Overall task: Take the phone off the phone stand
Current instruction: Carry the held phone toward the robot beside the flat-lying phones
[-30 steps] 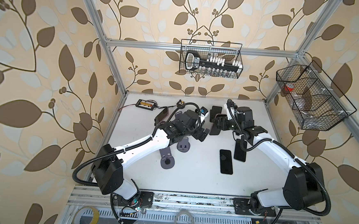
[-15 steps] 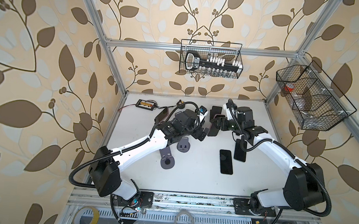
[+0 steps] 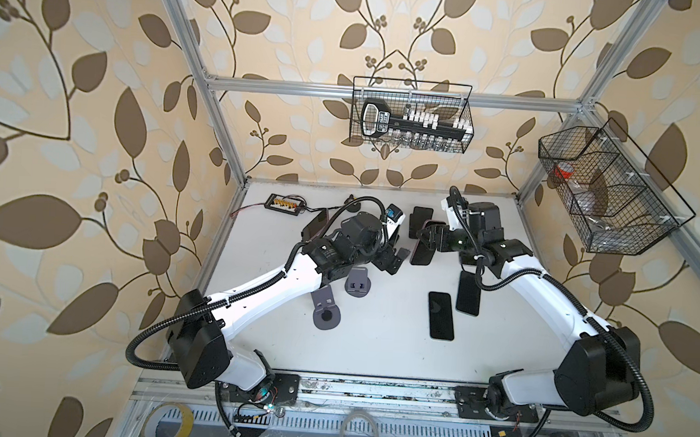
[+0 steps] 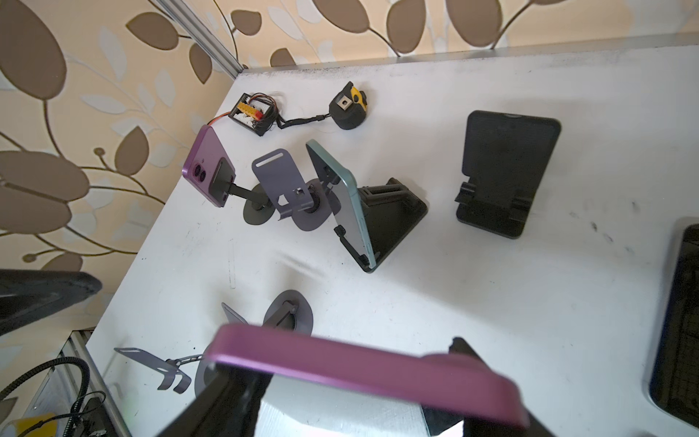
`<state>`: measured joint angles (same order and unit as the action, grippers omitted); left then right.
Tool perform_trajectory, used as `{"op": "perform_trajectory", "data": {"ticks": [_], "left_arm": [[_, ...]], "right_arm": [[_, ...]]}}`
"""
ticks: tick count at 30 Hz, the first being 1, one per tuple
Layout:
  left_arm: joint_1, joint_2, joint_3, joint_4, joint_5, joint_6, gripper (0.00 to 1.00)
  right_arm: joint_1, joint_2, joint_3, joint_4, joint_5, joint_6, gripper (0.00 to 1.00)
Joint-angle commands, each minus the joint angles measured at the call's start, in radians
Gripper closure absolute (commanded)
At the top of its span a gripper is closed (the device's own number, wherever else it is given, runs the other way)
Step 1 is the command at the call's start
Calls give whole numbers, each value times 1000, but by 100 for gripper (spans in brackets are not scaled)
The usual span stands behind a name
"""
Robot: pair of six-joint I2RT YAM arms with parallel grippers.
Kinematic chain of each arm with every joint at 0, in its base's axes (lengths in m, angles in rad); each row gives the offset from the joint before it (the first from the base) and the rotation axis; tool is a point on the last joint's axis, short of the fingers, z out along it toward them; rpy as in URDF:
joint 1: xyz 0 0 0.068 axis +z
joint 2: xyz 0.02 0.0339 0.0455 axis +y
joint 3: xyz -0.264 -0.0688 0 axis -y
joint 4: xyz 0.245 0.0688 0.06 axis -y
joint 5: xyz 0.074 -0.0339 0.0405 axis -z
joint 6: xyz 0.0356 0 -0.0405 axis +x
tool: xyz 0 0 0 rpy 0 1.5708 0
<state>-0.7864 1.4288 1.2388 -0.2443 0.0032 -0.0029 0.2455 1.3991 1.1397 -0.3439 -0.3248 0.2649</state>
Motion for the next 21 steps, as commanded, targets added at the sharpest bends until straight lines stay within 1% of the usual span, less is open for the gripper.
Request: {"op": "perform_trajectory", "data": {"ticks": [1,7,13,21], "left_arm": [[-13,-41,32,7,20,5,1],[-24,-48,31,4,4,29,1],[-28,-50,25,10,16,19,1],[-37,-33,29,10,40,4,1]], "right_arm": [[-42,-32,68,-48,7,1,53],[-114,-17,126,-108,-8,16,54],[-171,-4,166,-156,-10,17,54],[-188,43,161,-170,-35,31,58]]}}
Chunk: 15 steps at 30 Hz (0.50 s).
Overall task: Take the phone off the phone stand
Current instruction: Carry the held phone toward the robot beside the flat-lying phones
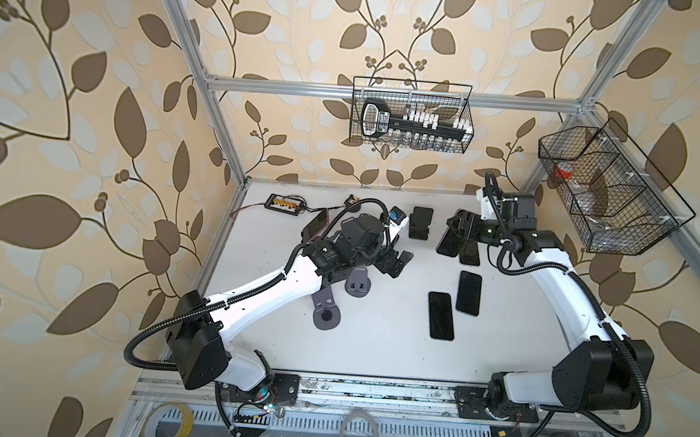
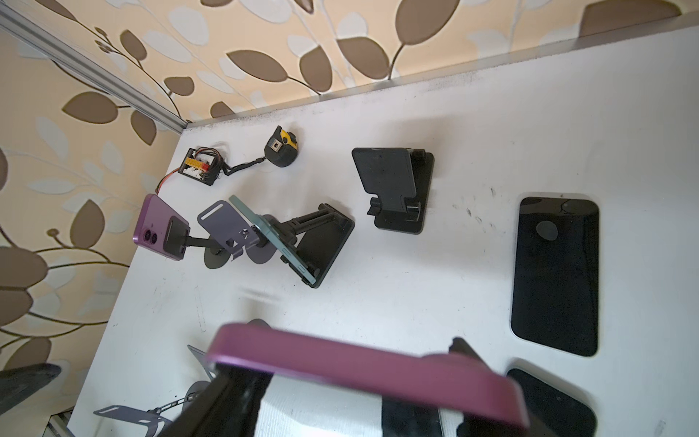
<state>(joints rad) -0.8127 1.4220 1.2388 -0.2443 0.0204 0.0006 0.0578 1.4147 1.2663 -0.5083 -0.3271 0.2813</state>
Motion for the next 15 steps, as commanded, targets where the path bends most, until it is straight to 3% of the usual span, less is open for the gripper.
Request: {"op": "perform_trajectory", "data": {"ticks": [1,15], "left_arm": [[-11,-25,28,9,23,1,1],[-13,-20,29,9,21,0,1]], "right_arm": [[0,37,35,-6,-39,17,59],[3,114,1,-18,-58,23,62]]}}
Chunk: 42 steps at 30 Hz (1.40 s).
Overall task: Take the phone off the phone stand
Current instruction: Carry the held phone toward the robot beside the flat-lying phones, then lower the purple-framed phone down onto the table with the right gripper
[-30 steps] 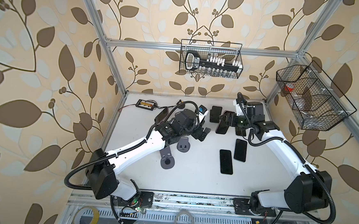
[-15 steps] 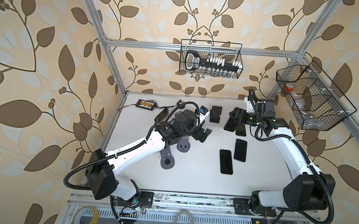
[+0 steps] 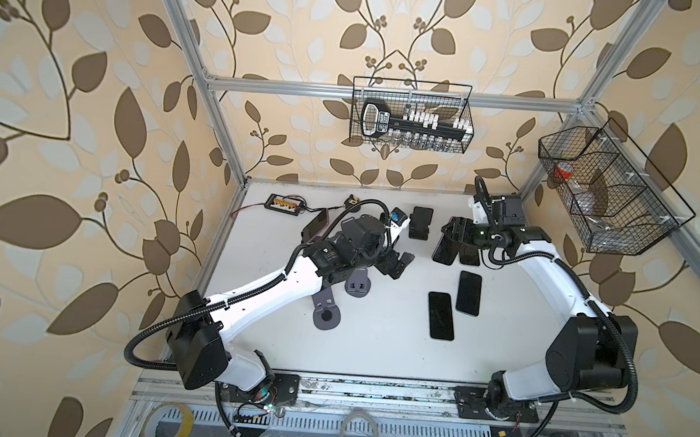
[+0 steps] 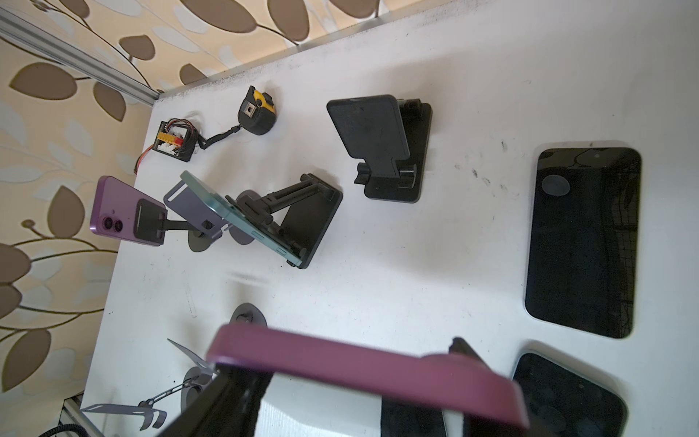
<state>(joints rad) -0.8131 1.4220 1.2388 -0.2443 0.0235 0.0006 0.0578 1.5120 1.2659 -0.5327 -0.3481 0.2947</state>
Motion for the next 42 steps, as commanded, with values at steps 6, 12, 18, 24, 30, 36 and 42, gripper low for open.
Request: {"op": "perform_trajectory", "data": {"ticks": [6,12,18,24,30,36,42], "left_arm": [[-12,-14,30,9,17,-2,1],[-14,-12,30,8,18,-2,1],[-15,-14,30,5,16,-1,1],[-18,-19,31,4,6,6,1],[-21,-21,30,4,3,12,1],[-24,-23,29,3,-1,16,1],[-27,-24,31,2,-4,19,1]], "right_arm": [[7,54,-3,-15,-11,12,62],[26,109,11,-47,32,6,63],[45,181,34,-69,77,0,64],[65,248,79,-97,103,-3,66],[73,291,126,-135,167,-9,66],[75,327,164,-156,199,-10,66],[80,363,203,-167,221,-7,66]]}}
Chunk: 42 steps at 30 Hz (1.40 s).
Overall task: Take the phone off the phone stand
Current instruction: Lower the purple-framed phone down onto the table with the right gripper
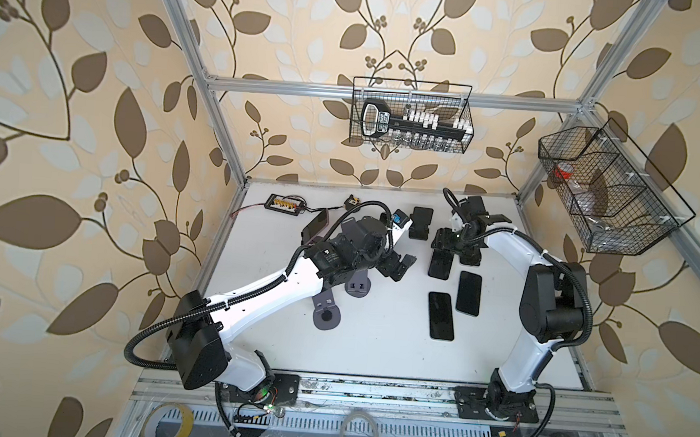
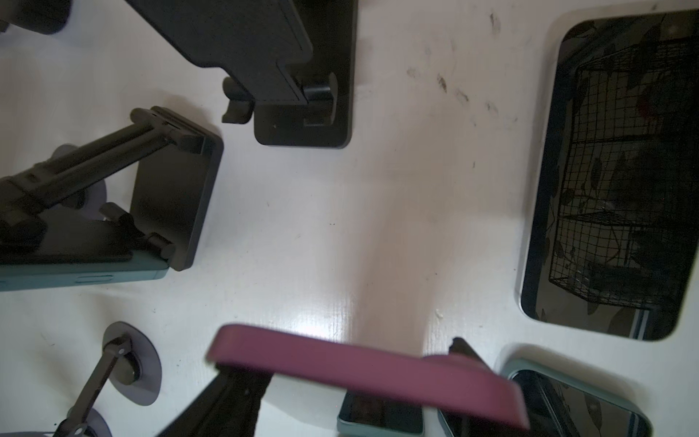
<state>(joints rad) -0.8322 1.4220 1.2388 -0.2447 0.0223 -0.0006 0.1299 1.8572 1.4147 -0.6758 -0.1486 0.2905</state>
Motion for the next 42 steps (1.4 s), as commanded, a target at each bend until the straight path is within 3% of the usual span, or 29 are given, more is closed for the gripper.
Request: {"op": "perform_trajectory", "data": {"ticks": [1,42], "left_arm": [[-8,-23,30,2,-3,22,1],[-24,-16,29,1,-12,37,1]], "right_arm": [[8,24,60,-27,27,-4,66],[0,176,167,-117,64,-37,65]]}}
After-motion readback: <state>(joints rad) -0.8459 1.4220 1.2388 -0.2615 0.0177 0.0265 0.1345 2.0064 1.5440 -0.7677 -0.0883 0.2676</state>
